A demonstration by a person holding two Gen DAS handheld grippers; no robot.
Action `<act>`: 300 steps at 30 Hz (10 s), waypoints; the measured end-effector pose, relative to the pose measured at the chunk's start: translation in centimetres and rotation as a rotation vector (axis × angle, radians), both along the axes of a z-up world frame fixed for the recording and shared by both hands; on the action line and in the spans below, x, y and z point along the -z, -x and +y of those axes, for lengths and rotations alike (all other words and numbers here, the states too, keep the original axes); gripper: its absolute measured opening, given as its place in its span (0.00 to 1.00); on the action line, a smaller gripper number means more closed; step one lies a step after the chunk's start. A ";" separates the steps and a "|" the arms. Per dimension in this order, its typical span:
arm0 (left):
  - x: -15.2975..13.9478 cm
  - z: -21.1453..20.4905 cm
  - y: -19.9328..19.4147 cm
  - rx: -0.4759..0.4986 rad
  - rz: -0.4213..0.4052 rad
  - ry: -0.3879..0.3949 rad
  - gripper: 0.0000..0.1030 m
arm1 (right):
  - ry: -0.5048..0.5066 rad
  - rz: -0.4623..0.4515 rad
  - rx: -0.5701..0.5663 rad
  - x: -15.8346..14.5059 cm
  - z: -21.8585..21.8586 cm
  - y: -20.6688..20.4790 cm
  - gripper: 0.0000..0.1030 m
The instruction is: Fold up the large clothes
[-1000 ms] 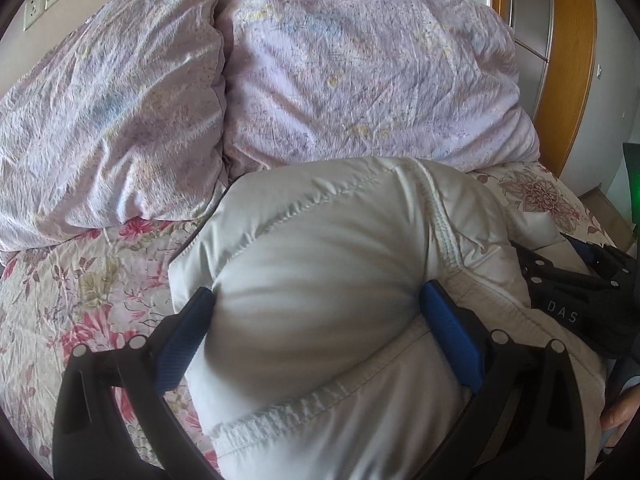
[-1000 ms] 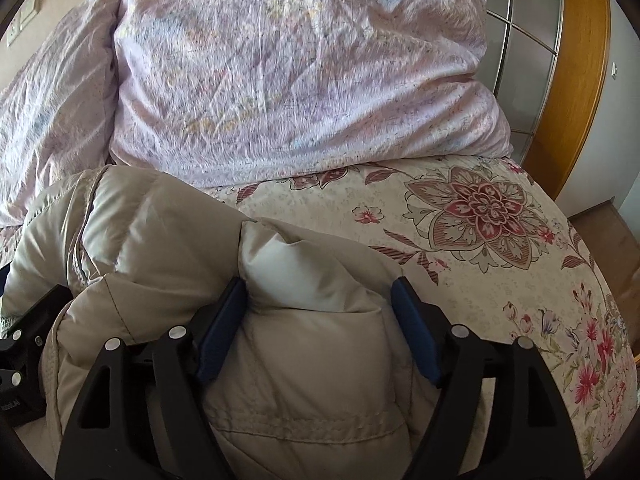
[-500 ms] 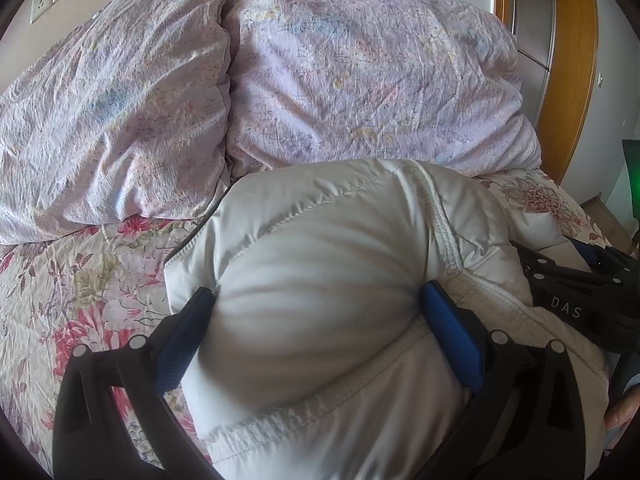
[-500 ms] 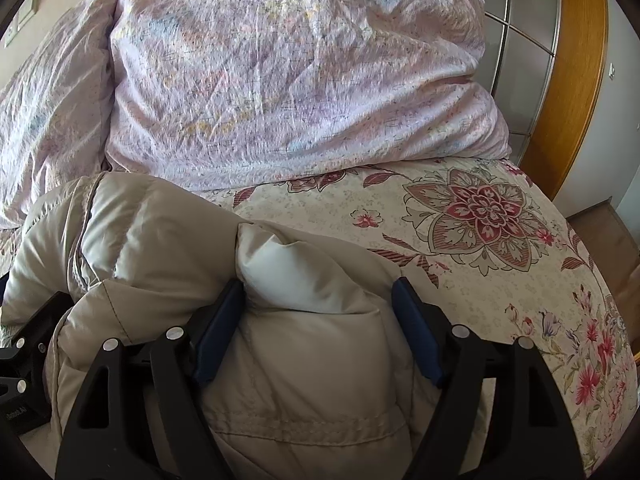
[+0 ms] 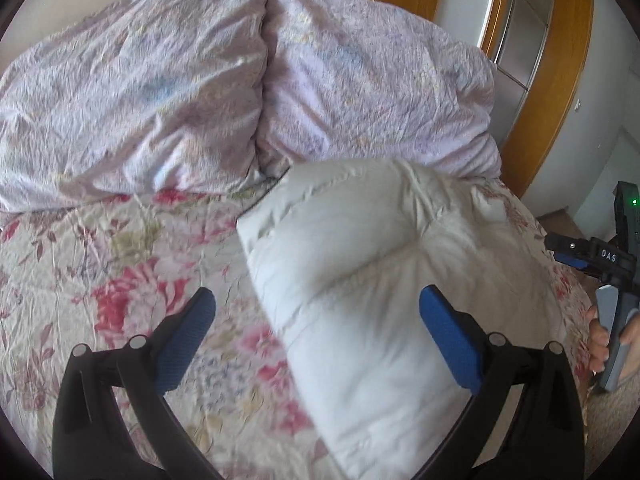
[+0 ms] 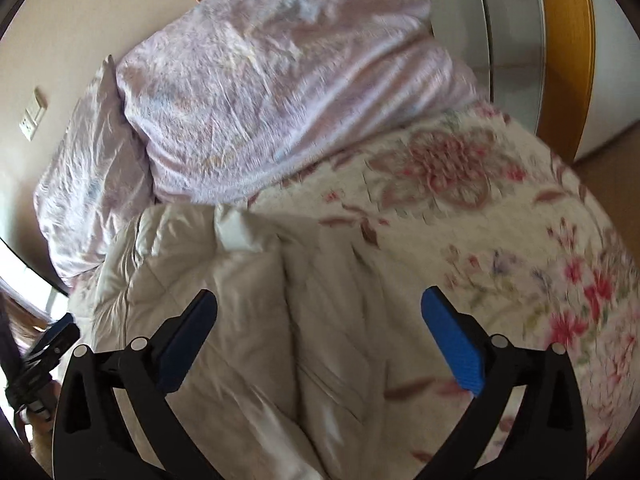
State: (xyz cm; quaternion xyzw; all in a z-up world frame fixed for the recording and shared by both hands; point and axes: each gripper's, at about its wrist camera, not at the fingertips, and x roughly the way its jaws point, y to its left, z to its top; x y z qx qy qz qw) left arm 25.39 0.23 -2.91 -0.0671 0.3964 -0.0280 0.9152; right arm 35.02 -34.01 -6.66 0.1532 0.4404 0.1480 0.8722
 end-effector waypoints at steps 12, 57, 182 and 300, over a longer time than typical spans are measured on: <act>3.3 1.8 0.2 0.048 0.149 0.246 0.98 | -0.310 0.286 -0.091 5.5 -1.9 -0.9 0.99; 6.6 1.6 -1.1 0.067 0.228 0.565 0.95 | -0.506 0.383 -0.278 8.5 1.6 -2.4 0.99; 4.5 11.0 -7.0 -0.255 -0.105 -0.241 0.98 | 0.218 -0.265 -0.241 2.8 26.8 -5.9 0.37; 0.7 4.0 16.2 -0.243 0.055 -0.038 0.98 | 0.172 -0.071 -0.327 -2.7 17.8 17.6 0.99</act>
